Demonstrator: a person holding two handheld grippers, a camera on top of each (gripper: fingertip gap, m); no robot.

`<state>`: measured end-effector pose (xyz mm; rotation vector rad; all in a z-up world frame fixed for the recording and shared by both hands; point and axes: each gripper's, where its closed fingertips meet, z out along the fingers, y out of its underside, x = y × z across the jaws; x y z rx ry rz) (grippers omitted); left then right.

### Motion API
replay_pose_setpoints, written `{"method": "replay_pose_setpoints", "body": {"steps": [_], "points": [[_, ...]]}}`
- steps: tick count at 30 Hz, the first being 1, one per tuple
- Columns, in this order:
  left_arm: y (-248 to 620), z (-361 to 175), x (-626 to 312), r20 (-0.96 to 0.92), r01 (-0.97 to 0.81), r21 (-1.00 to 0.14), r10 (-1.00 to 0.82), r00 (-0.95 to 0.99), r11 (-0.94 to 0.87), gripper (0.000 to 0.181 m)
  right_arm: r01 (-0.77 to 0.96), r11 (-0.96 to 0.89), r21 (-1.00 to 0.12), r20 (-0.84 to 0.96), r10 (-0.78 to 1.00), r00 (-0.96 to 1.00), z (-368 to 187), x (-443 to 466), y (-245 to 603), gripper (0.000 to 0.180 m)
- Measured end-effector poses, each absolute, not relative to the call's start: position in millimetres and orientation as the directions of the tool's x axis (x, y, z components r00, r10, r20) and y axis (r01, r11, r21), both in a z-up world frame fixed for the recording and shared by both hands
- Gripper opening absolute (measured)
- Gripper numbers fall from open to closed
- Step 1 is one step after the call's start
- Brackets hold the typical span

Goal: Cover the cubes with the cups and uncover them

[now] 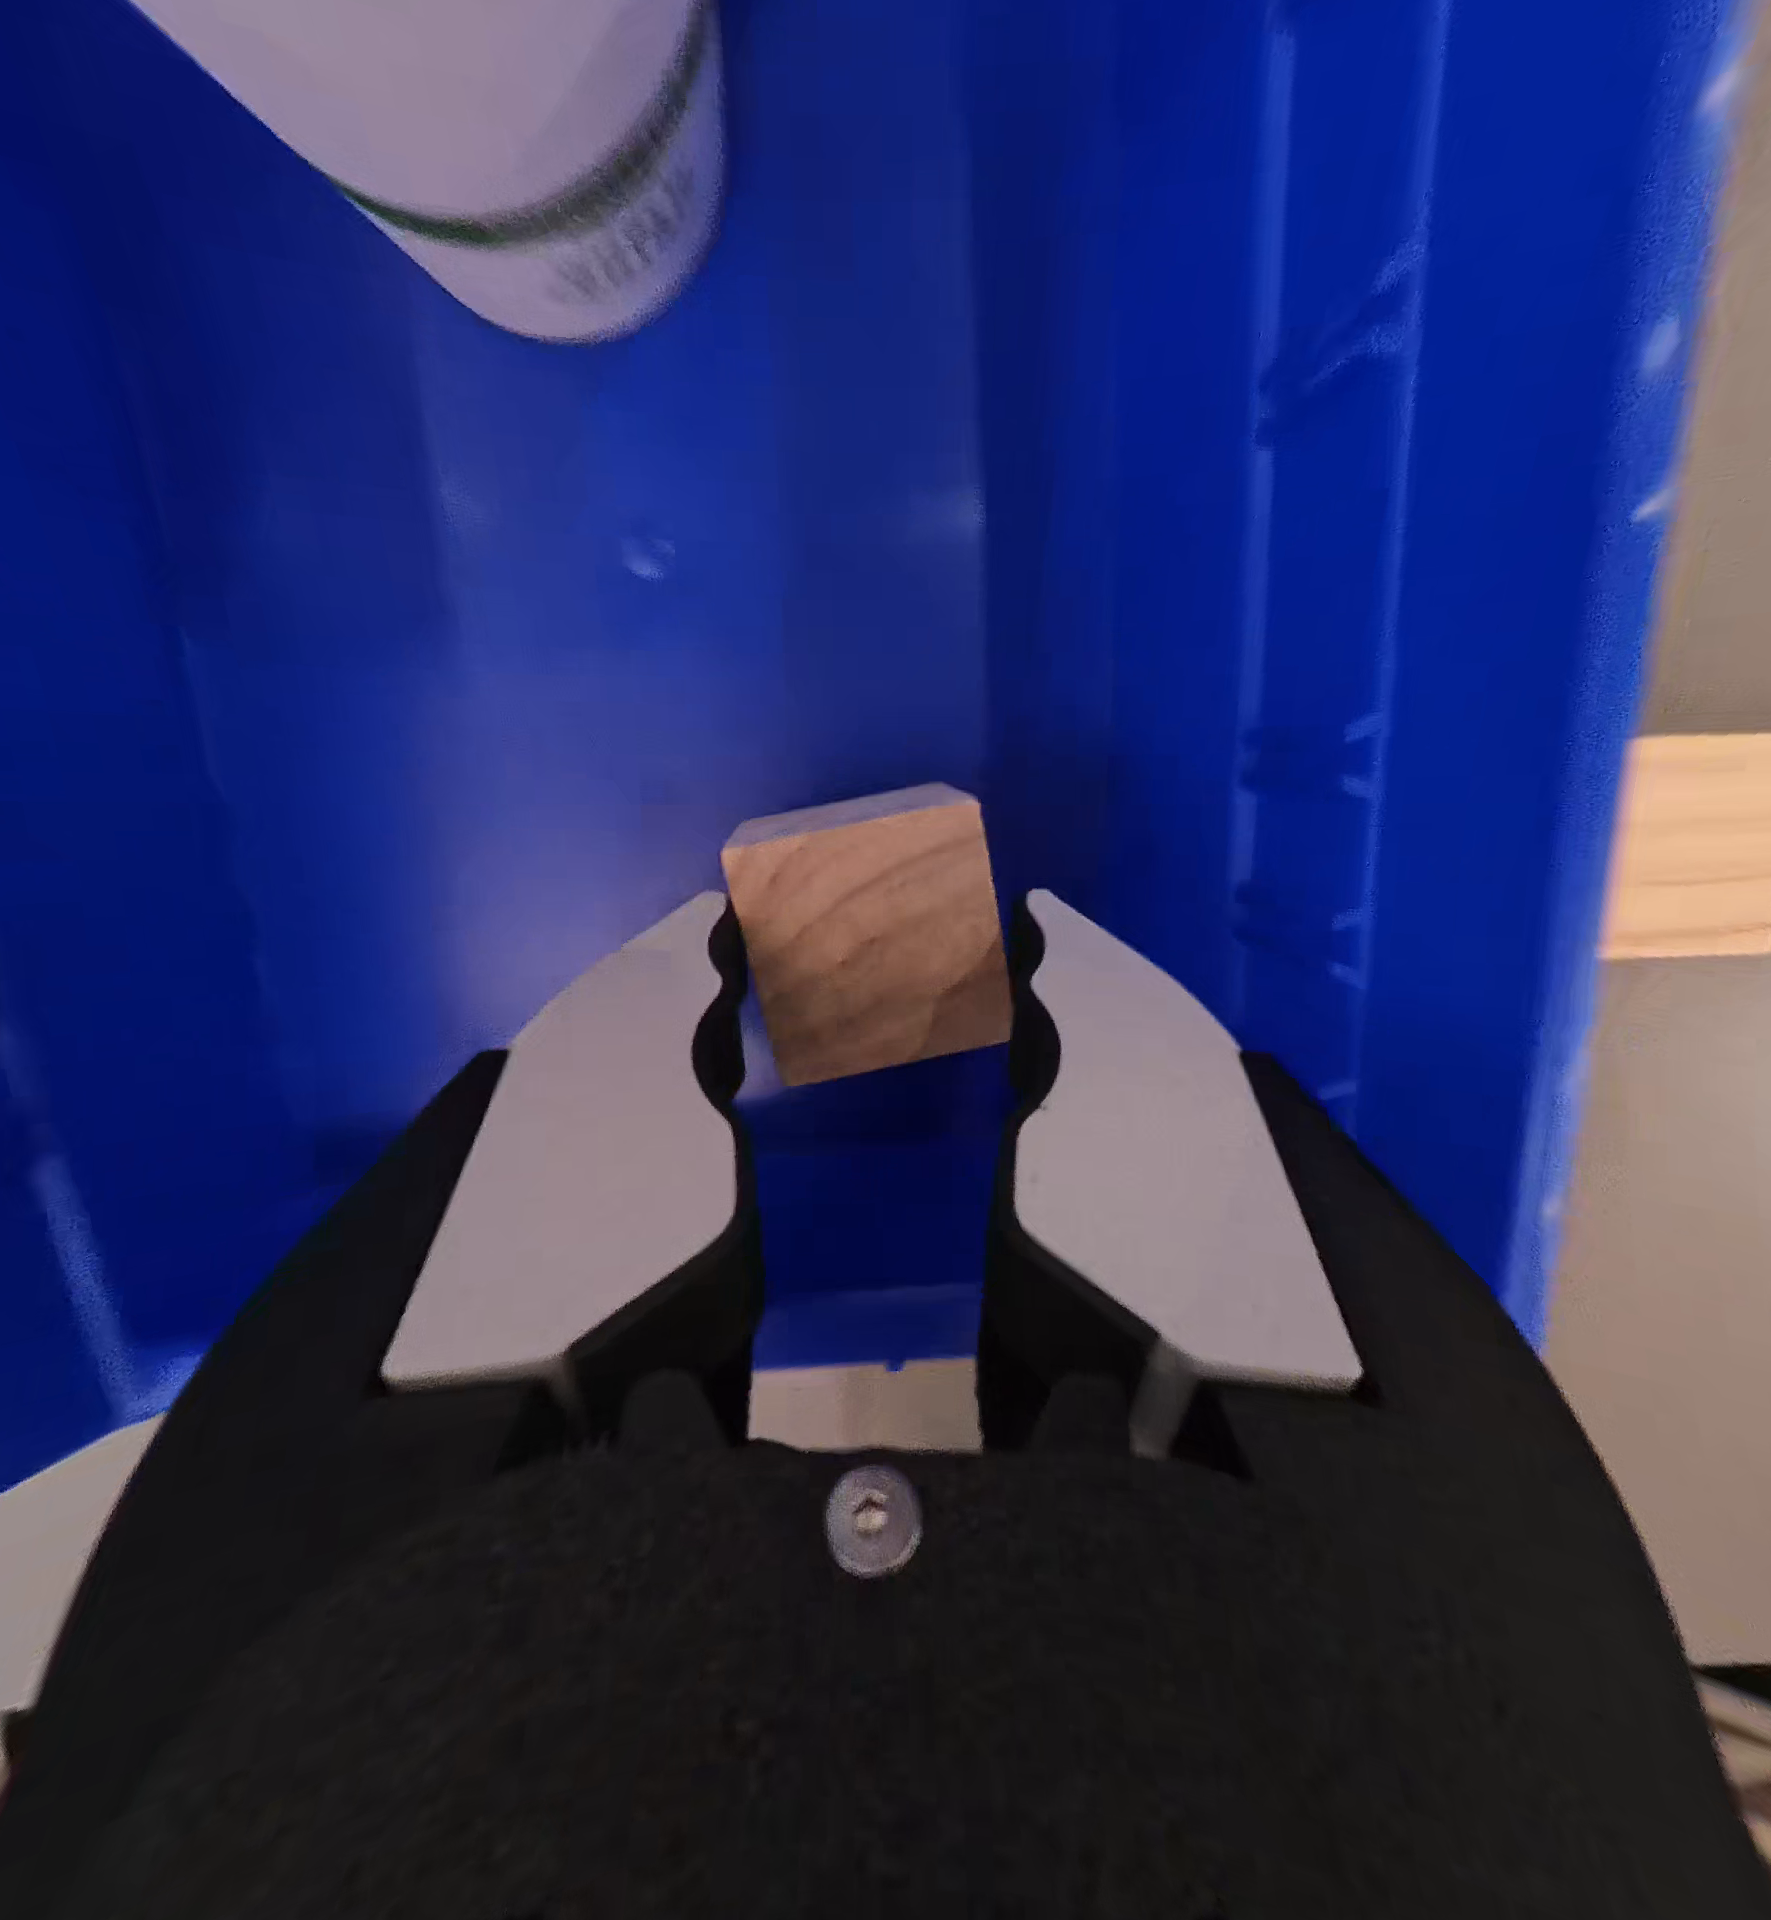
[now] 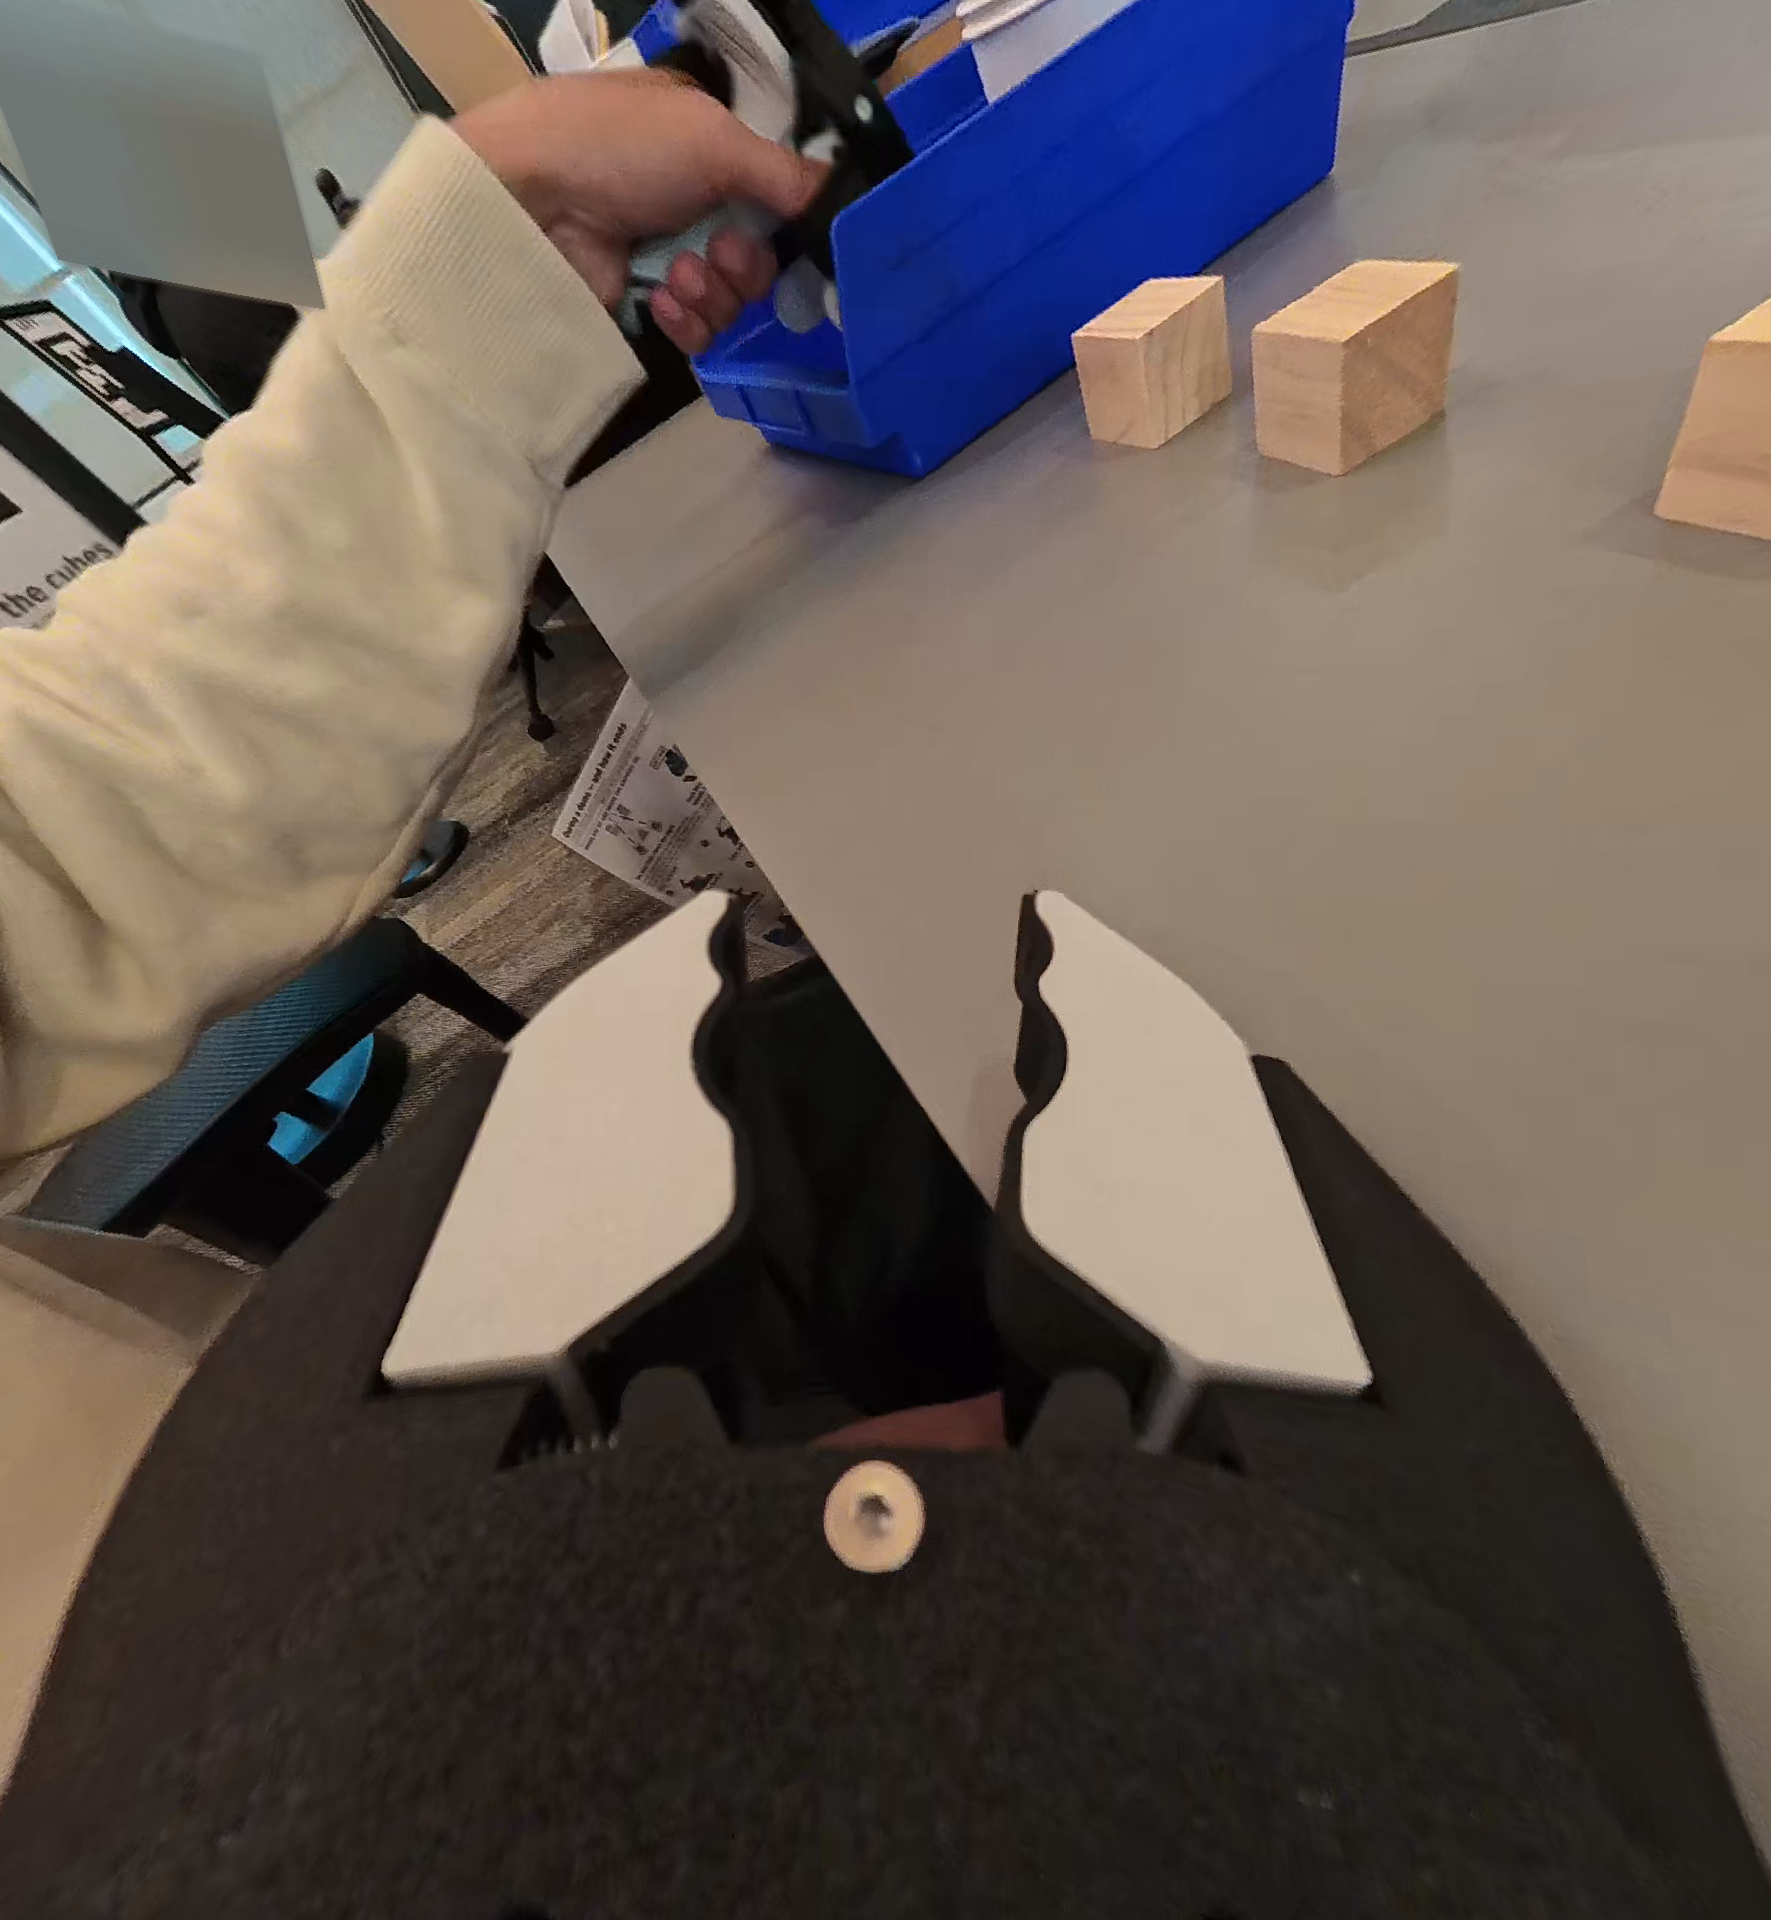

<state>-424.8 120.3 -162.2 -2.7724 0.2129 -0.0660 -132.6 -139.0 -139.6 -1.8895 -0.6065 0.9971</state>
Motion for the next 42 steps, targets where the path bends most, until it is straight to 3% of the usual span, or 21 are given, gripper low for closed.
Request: {"method": "replay_pose_setpoints", "body": {"steps": [1,4,8,11,16,23,25,29,32,35,42], "points": [[122,-149,-427,0.008,-0.141,-0.392,-0.157,0.988,-0.909,0.048,0.016,-0.484,-0.875,-0.393,0.728,0.562,-139,-131,-138,0.049],[120,-84,-415,0.006,-0.159,-0.569,-0.197,0.980,-0.807,0.048,0.004,-0.478,-0.879,-0.387,0.716,0.581,-137,-122,-132,0.048],[73,-20,-318,0.064,-0.320,-0.706,-0.507,0.860,-0.632,0.048,-0.021,-0.463,-0.886,-0.377,0.694,0.613,-130,-106,-123,0.047],[29,-48,-241,0.043,-0.522,-0.644,-0.708,0.705,-0.559,0.048,-0.026,-0.455,-0.890,-0.369,0.687,0.626,-126,-99,-118,0.047],[-9,-156,-179,-0.007,-0.727,-0.430,-0.803,0.596,-0.535,0.049,0.000,-0.444,-0.896,-0.340,0.686,0.644,-126,-99,-117,0.046],[-4,-182,-160,0.066,-0.688,-0.431,-0.781,0.621,-0.584,0.048,0.027,-0.443,-0.896,-0.318,0.683,0.658,-124,-100,-118,0.046],[-3,-179,-160,0.065,-0.676,-0.451,-0.777,0.627,-0.583,0.057,0.050,-0.448,-0.893,-0.299,0.671,0.679,-126,-98,-113,0.047],[-18,-145,-180,0.133,-0.564,-0.587,-0.757,0.640,-0.581,0.075,0.161,-0.515,-0.842,-0.243,0.629,0.739,-128,-95,-90,0.051],[-31,-131,-218,0.168,-0.400,-0.721,-0.703,0.691,-0.566,0.066,0.327,-0.506,-0.798,-0.098,0.645,0.758,-125,-113,-61,0.056],[-52,-141,-250,0.188,-0.304,-0.777,-0.664,0.724,-0.551,0.065,0.527,-0.516,-0.675,0.039,0.688,0.724,-134,-141,-32,0.059],[-79,-165,-264,0.150,-0.345,-0.779,-0.689,0.709,-0.524,0.063,0.676,-0.629,-0.384,0.007,0.730,0.684,-181,-176,1,0.056]]}}
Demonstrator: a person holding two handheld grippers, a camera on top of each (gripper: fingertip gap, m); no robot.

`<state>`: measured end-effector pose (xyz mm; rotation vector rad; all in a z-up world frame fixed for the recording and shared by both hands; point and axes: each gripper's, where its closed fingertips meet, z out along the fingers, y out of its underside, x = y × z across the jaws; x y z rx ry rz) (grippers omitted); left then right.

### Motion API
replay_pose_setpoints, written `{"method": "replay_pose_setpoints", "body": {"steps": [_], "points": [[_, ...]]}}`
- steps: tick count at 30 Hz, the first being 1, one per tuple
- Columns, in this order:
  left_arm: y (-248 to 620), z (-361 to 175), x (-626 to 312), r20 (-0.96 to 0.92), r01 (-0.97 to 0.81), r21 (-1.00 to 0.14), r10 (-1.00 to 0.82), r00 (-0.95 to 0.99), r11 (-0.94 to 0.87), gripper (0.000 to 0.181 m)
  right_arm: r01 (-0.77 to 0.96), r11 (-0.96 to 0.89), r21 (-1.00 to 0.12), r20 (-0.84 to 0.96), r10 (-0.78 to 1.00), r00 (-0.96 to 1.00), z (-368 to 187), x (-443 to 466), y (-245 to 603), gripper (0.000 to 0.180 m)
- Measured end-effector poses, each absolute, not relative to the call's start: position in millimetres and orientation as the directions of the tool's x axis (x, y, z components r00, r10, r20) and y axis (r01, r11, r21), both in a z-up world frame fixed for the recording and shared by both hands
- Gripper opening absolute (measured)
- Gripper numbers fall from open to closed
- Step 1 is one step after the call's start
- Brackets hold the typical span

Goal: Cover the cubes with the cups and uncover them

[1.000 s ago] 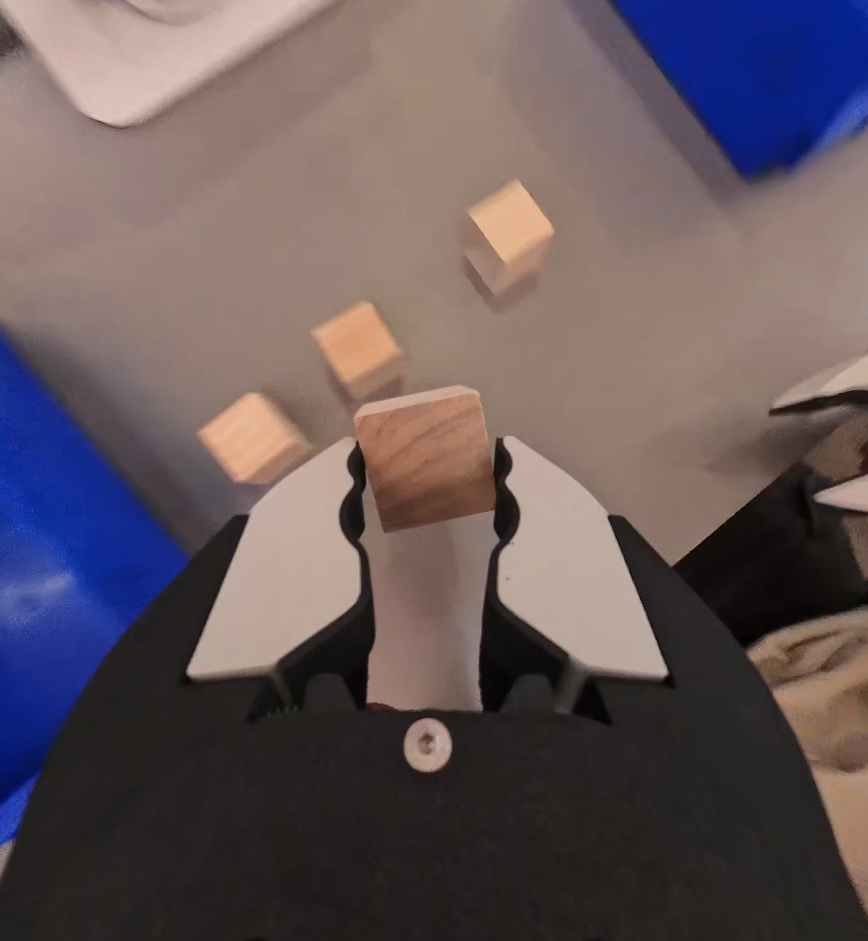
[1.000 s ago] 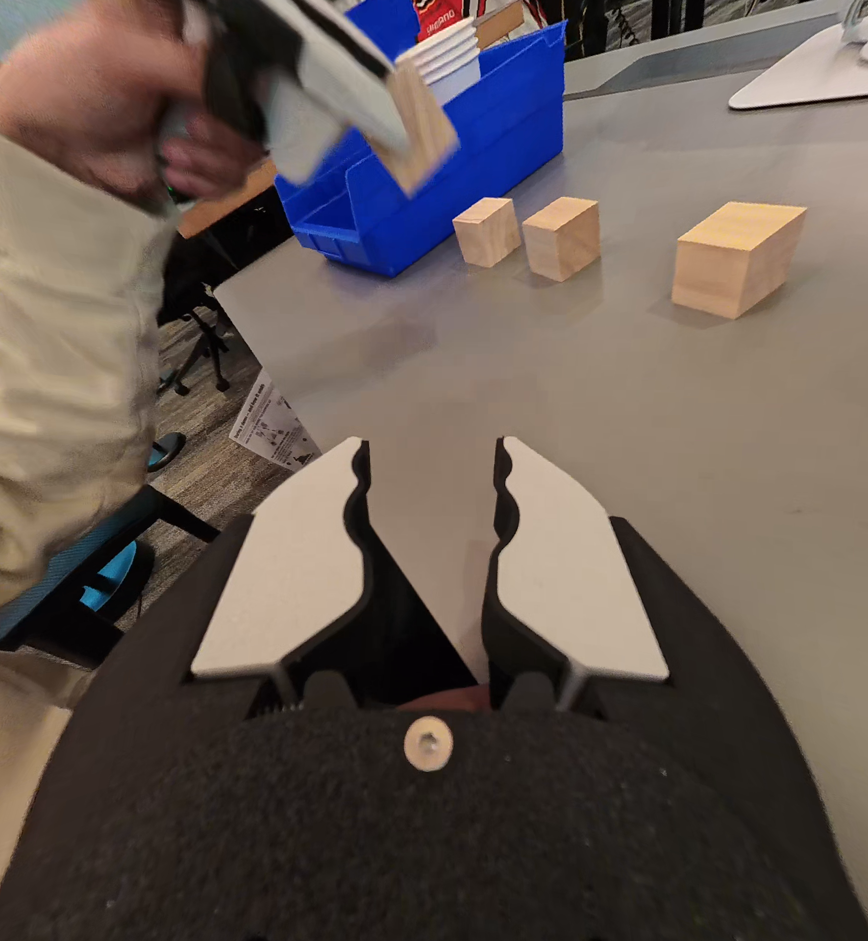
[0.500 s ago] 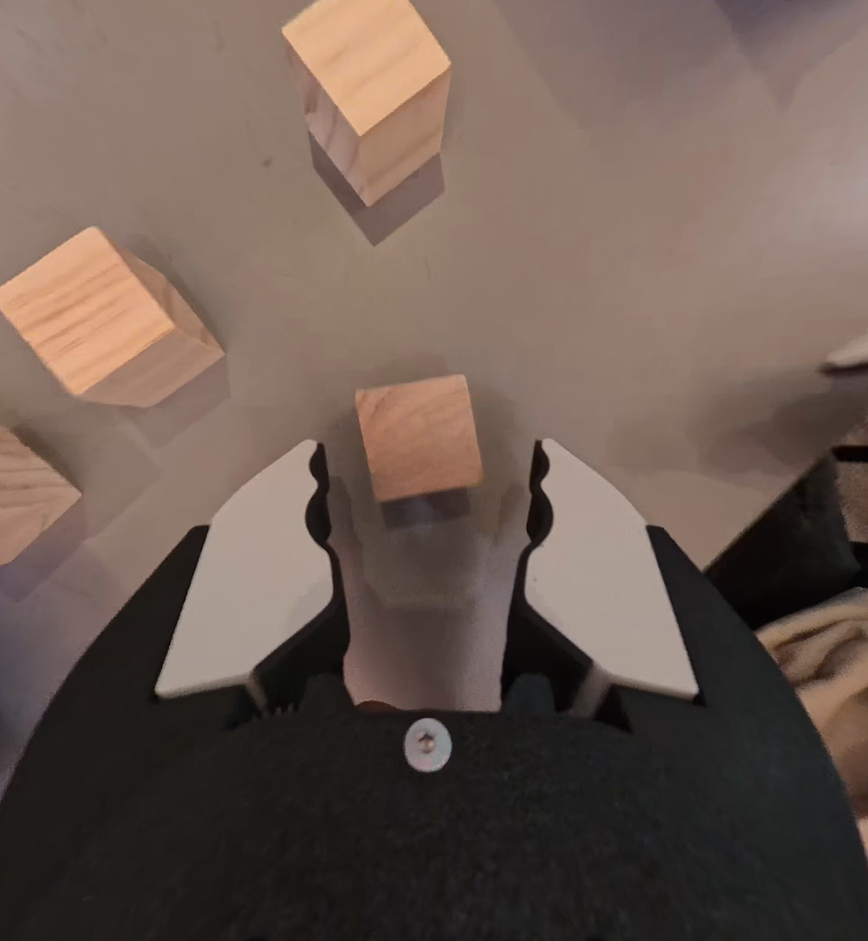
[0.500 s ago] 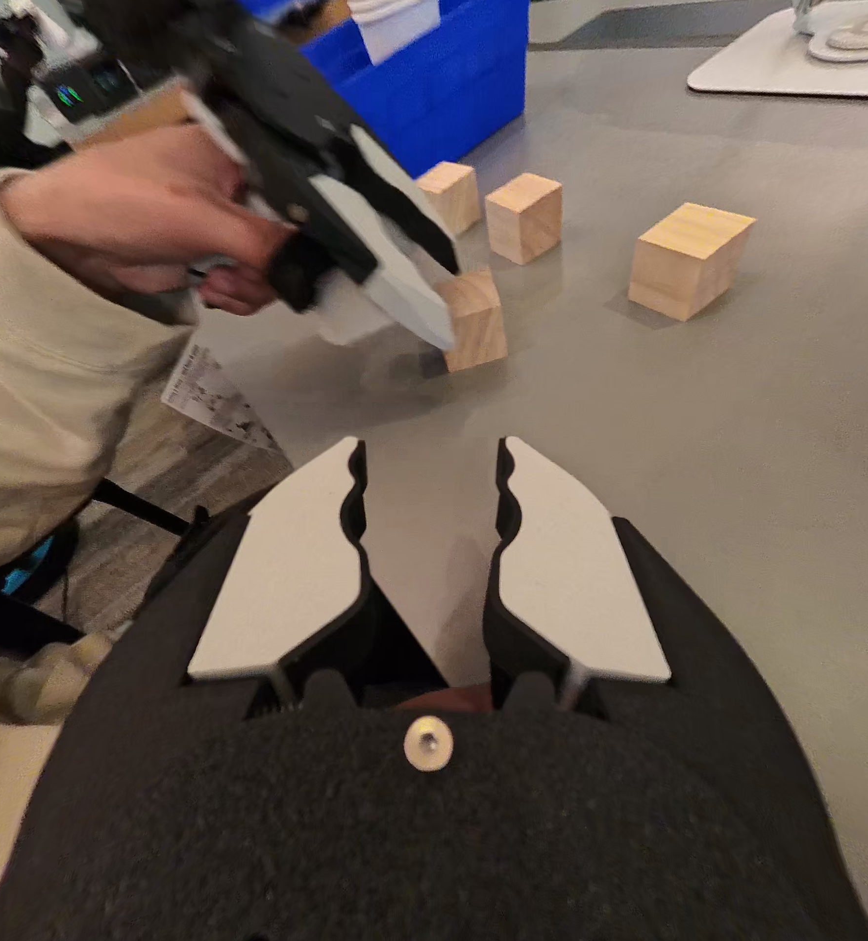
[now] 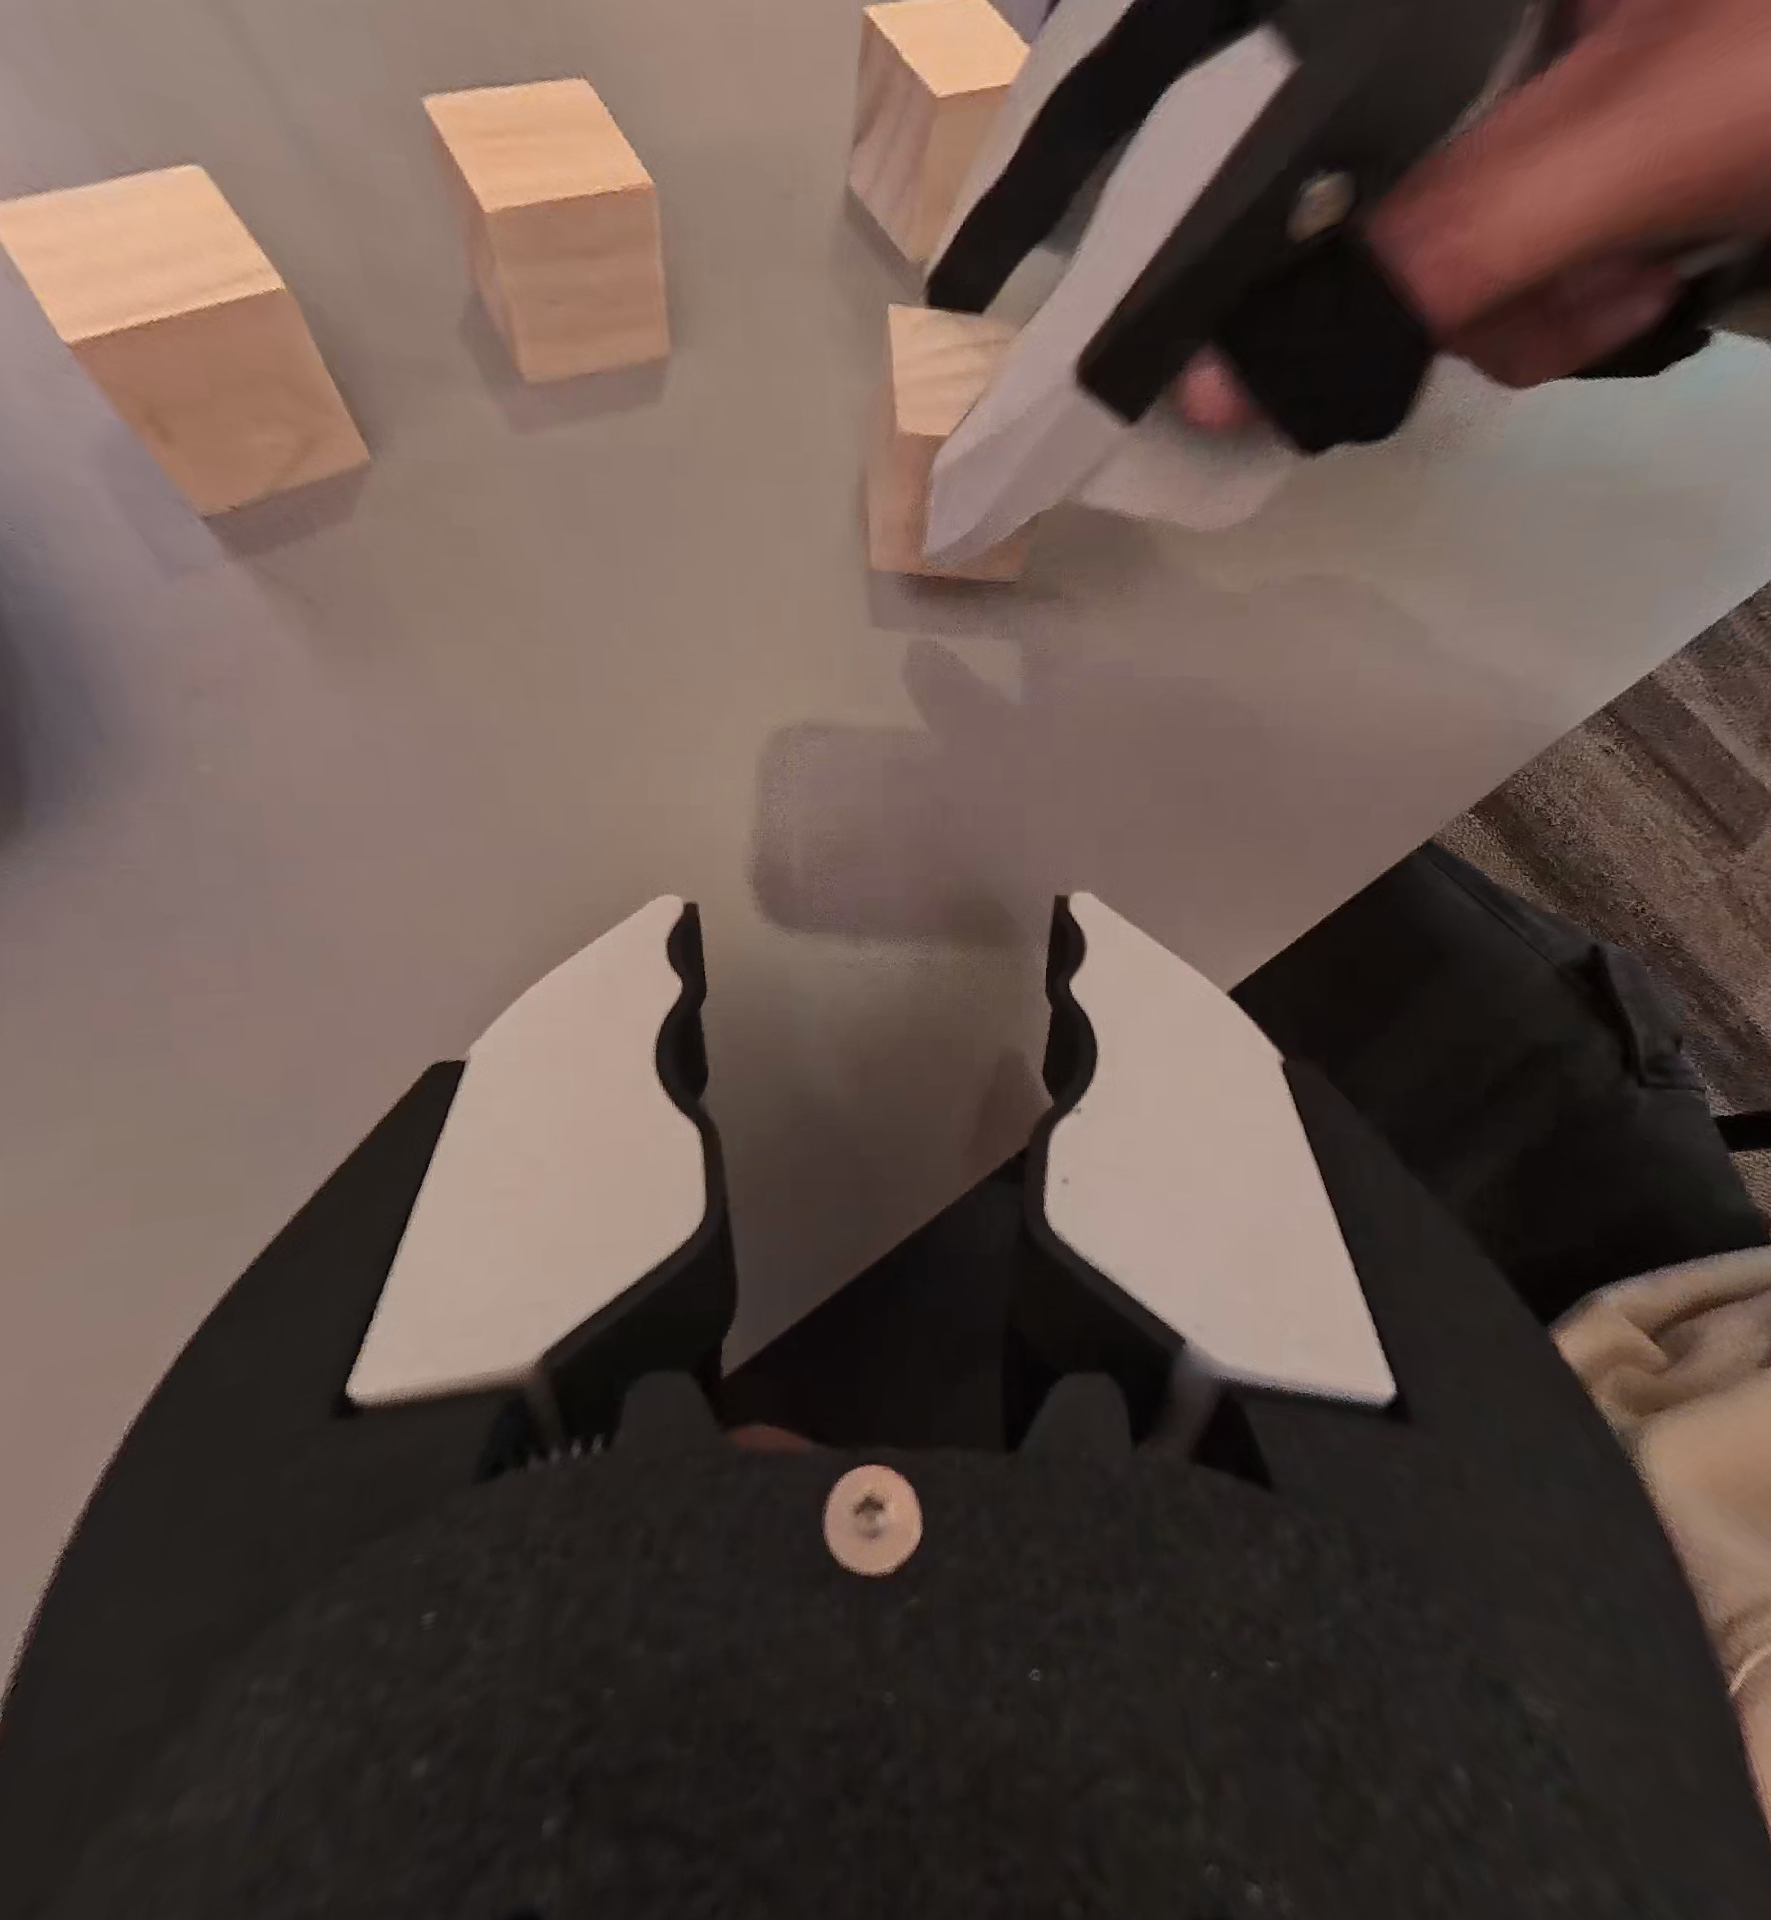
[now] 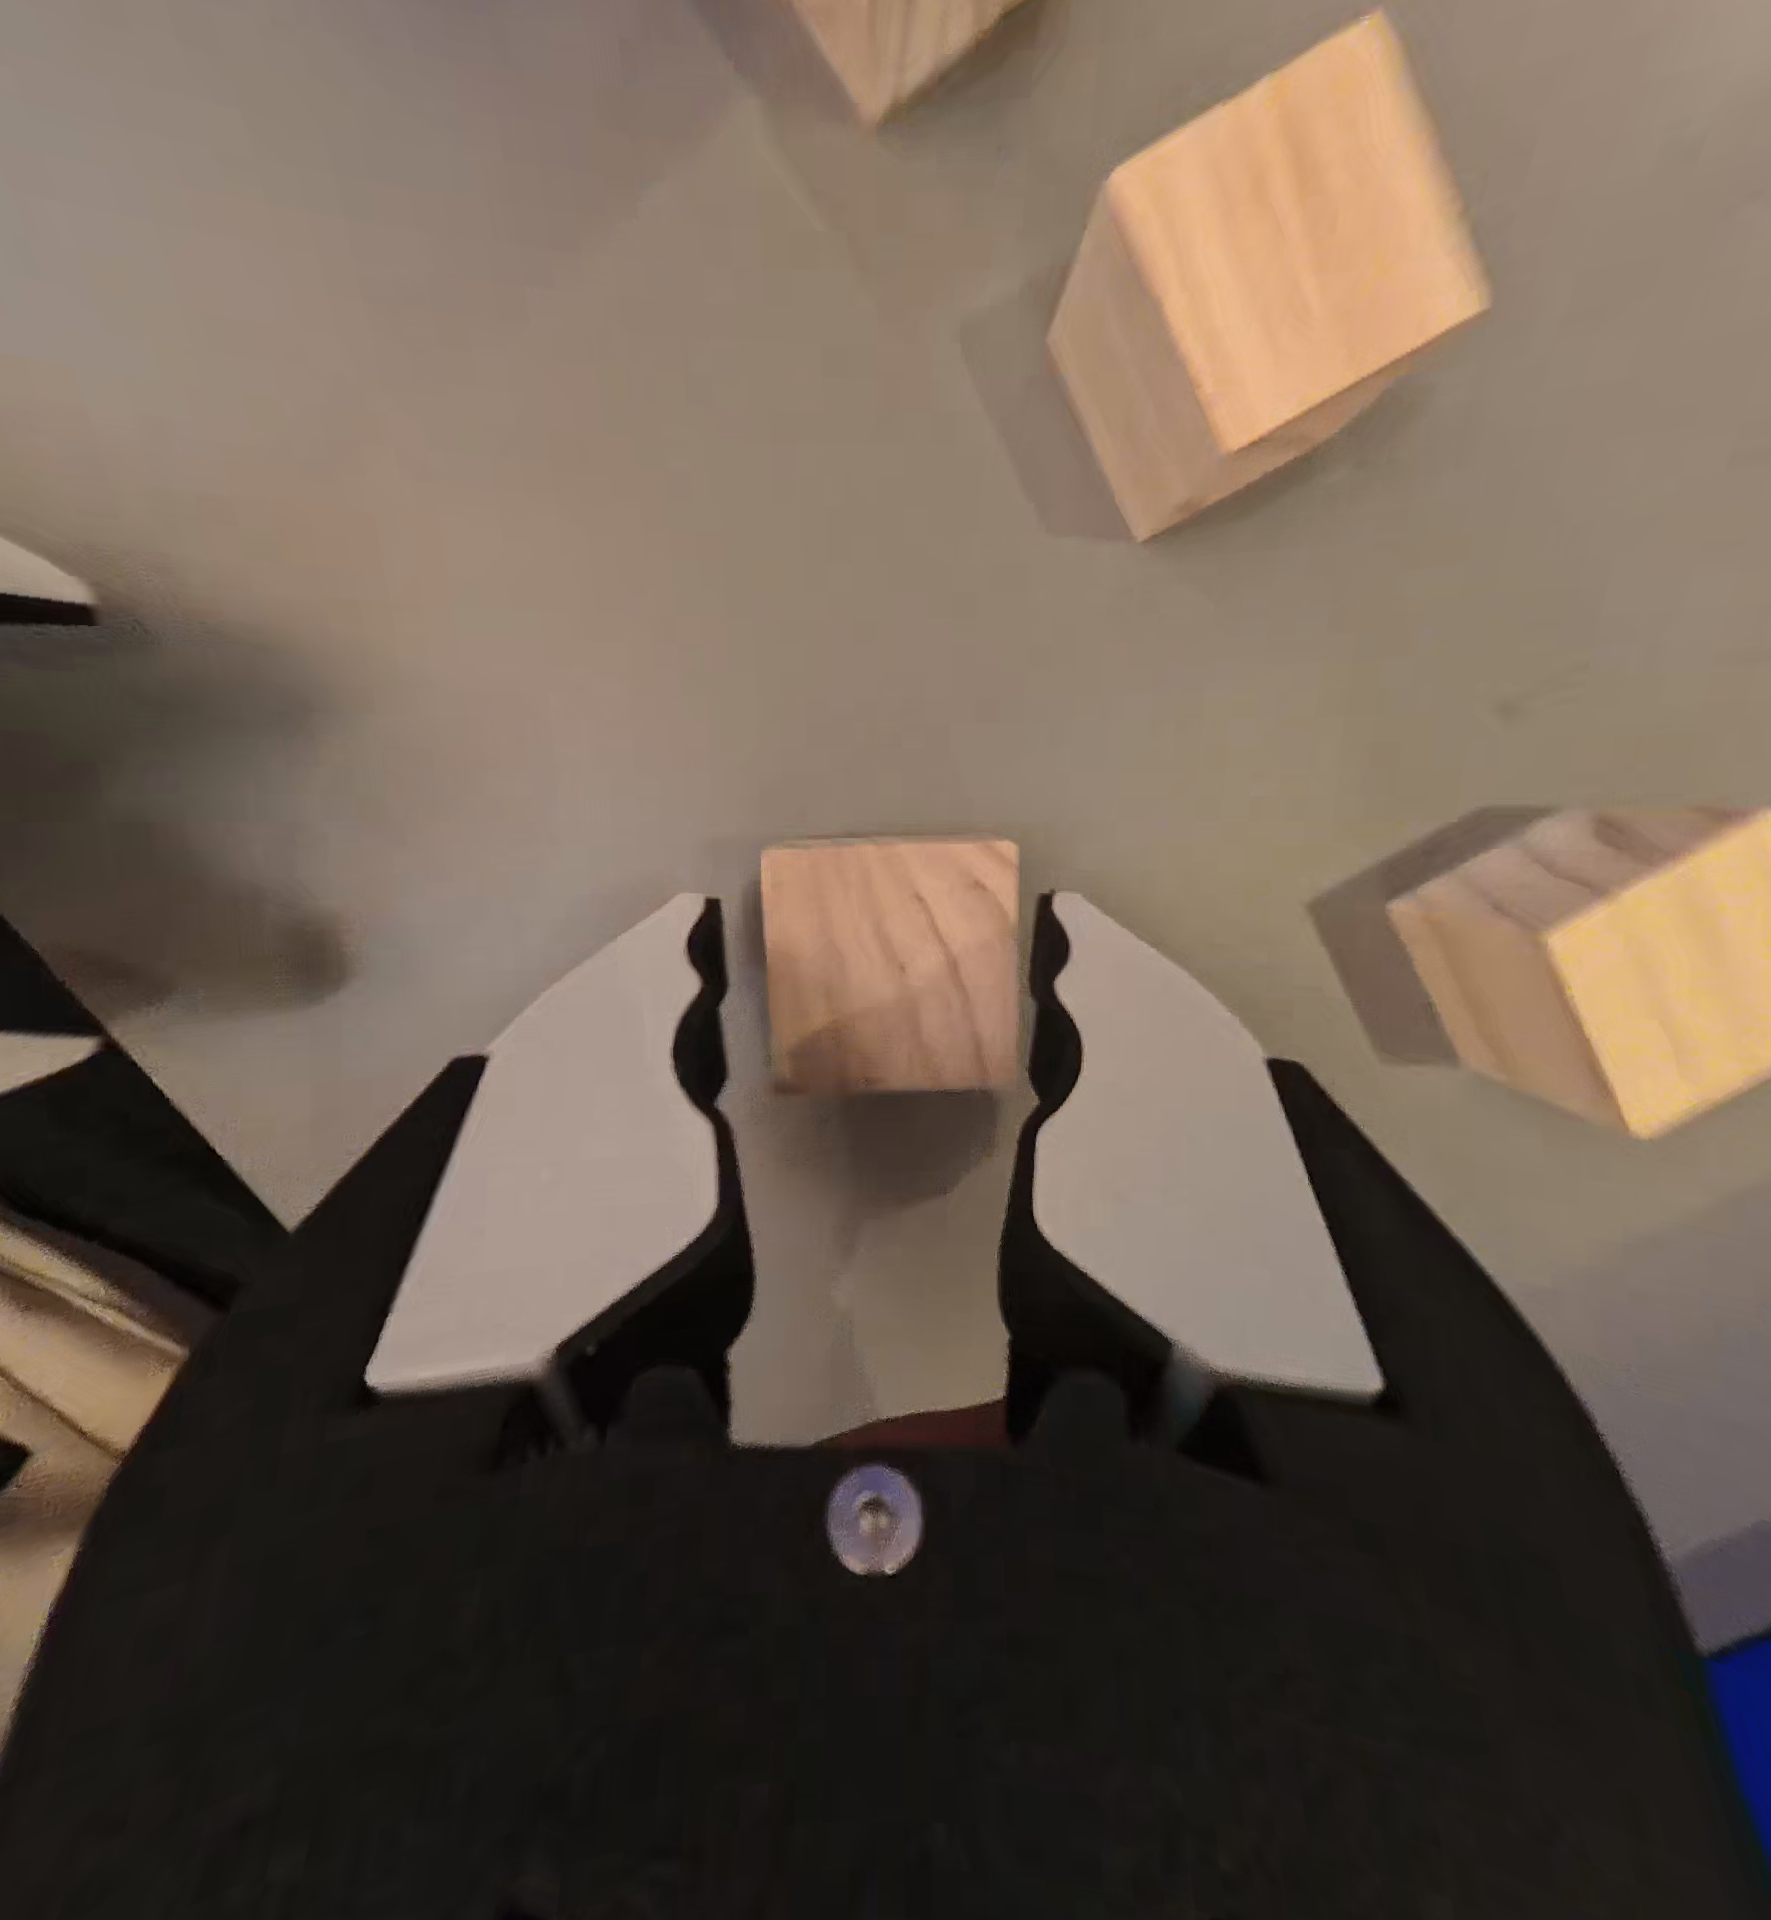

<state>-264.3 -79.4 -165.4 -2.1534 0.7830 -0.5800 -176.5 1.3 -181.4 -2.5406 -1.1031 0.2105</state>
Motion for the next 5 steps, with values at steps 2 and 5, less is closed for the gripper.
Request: {"method": "replay_pose_setpoints", "body": {"steps": [2,5], "points": [[-85,-164,-262,0.152,-0.345,-0.784,-0.699,0.699,-0.516,0.062,0.706,-0.628,-0.328,0.004,0.746,0.665,-190,-174,0,0.045],[-92,-161,-262,0.134,-0.354,-0.792,-0.707,0.694,-0.497,0.061,0.759,-0.536,-0.369,0.103,0.788,0.607,-156,-153,8,0.045]]}}
